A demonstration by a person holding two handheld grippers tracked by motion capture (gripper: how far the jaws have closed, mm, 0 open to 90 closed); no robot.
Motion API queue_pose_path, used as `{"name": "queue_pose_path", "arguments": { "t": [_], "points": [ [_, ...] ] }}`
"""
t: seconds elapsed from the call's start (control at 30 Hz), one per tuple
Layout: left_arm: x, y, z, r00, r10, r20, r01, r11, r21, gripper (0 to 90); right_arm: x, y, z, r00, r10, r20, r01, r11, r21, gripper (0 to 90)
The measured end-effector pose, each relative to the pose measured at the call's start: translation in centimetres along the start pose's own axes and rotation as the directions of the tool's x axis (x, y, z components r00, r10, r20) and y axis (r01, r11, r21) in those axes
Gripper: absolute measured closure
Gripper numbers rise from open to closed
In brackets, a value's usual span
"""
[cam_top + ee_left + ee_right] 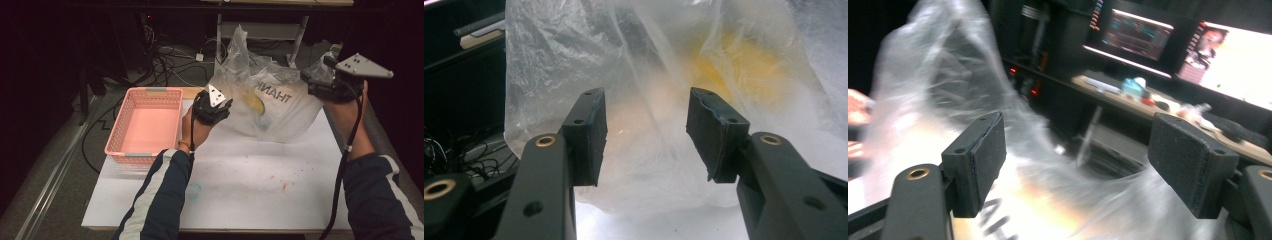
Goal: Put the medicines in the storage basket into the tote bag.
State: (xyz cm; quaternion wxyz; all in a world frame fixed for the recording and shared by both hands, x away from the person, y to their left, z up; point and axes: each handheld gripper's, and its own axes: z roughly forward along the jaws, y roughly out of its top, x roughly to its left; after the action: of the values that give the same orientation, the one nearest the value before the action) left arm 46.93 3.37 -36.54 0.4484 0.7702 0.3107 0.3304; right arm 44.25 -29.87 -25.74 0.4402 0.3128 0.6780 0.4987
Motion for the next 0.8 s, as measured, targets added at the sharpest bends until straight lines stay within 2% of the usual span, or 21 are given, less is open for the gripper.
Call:
{"name": "queue_pose_path", "arguments": {
  "t": [0.07,0.17,0.27,0.37,0.43,0.5,0.57,0.6,0.67,0.73,0.8],
  "points": [
    [0.0,0.1,-0.1,1.0,0.0,-0.003,0.0,1.0,-0.006,48.9,1.2,-0.6,-0.9,0.9992,-0.02,-0.035,0.019,1.0,-0.018,25.5],
    [0.0,0.1,-0.5,1.0,0.008,-0.004,-0.008,0.9999,-0.012,50.3,2.6,-1.4,-2.2,0.9967,-0.026,-0.077,0.023,0.999,-0.038,25.4],
    [0.1,0.0,-1.2,0.9999,0.014,0.002,-0.014,0.9996,-0.023,50.0,3.2,-2.3,-3.4,0.9957,-0.033,-0.087,0.03,0.999,-0.032,24.9],
    [0.2,-0.4,-2.4,0.9996,0.026,0.007,-0.026,0.999,-0.036,47.8,3.2,-3.4,-4.4,0.9965,-0.03,-0.079,0.028,0.999,-0.023,24.9],
    [0.2,-0.8,-3.5,0.9985,0.05,0.024,-0.049,0.9981,-0.037,41.0,3.1,-4.1,-4.7,0.996,-0.017,-0.088,0.017,1.0,-0.002,24.7],
    [0.2,-1.2,-4.7,0.9965,0.079,0.026,-0.078,0.9963,-0.035,37.7,3.0,-4.7,-4.8,0.9969,-0.027,-0.075,0.029,0.999,0.027,24.3],
    [0.2,-1.6,-5.9,0.9939,0.1,0.046,-0.099,0.9945,-0.035,32.0,2.8,-5.2,-4.9,0.9961,-0.011,-0.088,0.014,0.999,0.036,24.5],
    [0.2,-1.9,-6.5,0.9932,0.107,0.047,-0.105,0.9937,-0.04,28.4,2.9,-5.4,-5.0,0.9966,-0.017,-0.081,0.021,0.999,0.043,24.5],
    [0.2,-2.5,-7.7,0.9916,0.111,0.066,-0.108,0.9931,-0.044,27.8,2.9,-5.9,-5.3,0.9961,-0.021,-0.085,0.025,0.999,0.045,24.5],
    [0.0,-3.1,-8.9,0.9902,0.129,0.052,-0.127,0.9908,-0.047,24.5,3.0,-6.7,-5.5,0.9957,-0.019,-0.091,0.025,0.998,0.061,24.1],
    [-0.1,-3.8,-10.0,0.9891,0.134,0.061,-0.132,0.9904,-0.041,19.4,3.0,-7.6,-5.8,0.9946,-0.018,-0.102,0.026,0.996,0.081,23.5]
  ]
}}
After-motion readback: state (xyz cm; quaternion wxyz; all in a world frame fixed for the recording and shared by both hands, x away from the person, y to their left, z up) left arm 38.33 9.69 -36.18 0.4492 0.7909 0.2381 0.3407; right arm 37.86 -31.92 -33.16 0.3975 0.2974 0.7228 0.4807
